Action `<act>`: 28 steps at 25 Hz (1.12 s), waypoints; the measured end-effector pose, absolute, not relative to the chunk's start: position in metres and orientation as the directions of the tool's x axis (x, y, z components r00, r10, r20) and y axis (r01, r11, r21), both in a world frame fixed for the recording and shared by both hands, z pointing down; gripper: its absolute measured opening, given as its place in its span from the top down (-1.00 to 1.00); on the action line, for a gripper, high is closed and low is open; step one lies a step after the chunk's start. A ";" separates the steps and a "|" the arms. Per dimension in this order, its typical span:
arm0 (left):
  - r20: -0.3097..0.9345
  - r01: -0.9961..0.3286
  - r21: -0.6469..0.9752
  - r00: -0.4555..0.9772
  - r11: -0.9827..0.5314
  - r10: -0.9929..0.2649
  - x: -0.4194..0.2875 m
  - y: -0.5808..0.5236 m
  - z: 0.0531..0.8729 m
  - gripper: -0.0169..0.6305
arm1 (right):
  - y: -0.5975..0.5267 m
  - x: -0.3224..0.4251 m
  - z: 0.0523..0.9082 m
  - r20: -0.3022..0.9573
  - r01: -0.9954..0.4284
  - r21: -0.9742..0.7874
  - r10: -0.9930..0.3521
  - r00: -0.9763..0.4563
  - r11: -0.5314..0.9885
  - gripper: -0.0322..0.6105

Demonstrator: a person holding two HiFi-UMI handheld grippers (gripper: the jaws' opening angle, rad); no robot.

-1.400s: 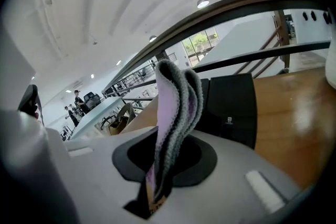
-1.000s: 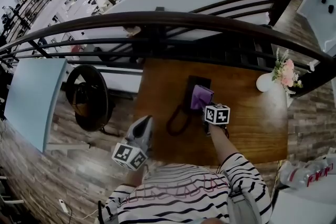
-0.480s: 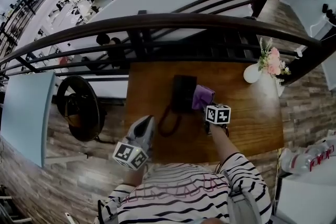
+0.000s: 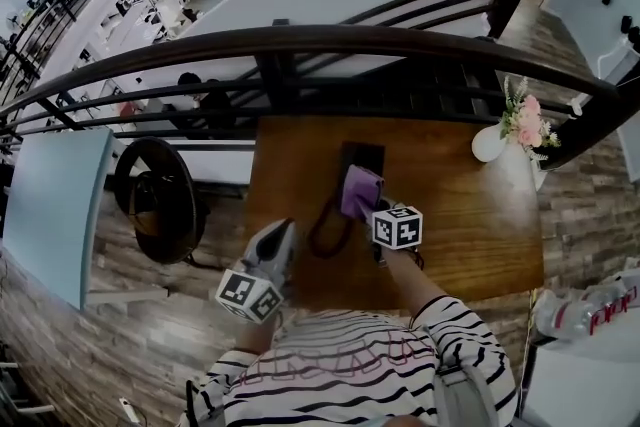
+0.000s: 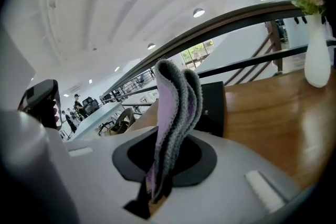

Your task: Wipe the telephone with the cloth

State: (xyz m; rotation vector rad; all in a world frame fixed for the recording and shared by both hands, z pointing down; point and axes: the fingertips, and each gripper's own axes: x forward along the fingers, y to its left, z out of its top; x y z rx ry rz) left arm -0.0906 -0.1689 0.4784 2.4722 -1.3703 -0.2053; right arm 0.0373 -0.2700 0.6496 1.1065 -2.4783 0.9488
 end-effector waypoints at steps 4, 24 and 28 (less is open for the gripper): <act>0.025 -0.819 0.326 0.507 -0.472 -0.862 -0.106 -0.158 0.474 0.95 | -0.258 -0.002 0.659 0.495 -0.702 -0.468 -0.499 -0.711 0.537 0.75; 0.035 -0.790 0.346 0.550 -0.506 -0.834 -0.082 -0.162 0.484 0.95 | -0.246 0.089 0.713 0.628 -0.832 -0.416 -0.546 -0.555 0.367 0.75; 0.031 -0.777 0.345 0.570 -0.527 -0.821 -0.077 -0.166 0.482 0.95 | -0.246 0.100 0.713 0.622 -0.844 -0.455 -0.577 -0.530 0.285 0.75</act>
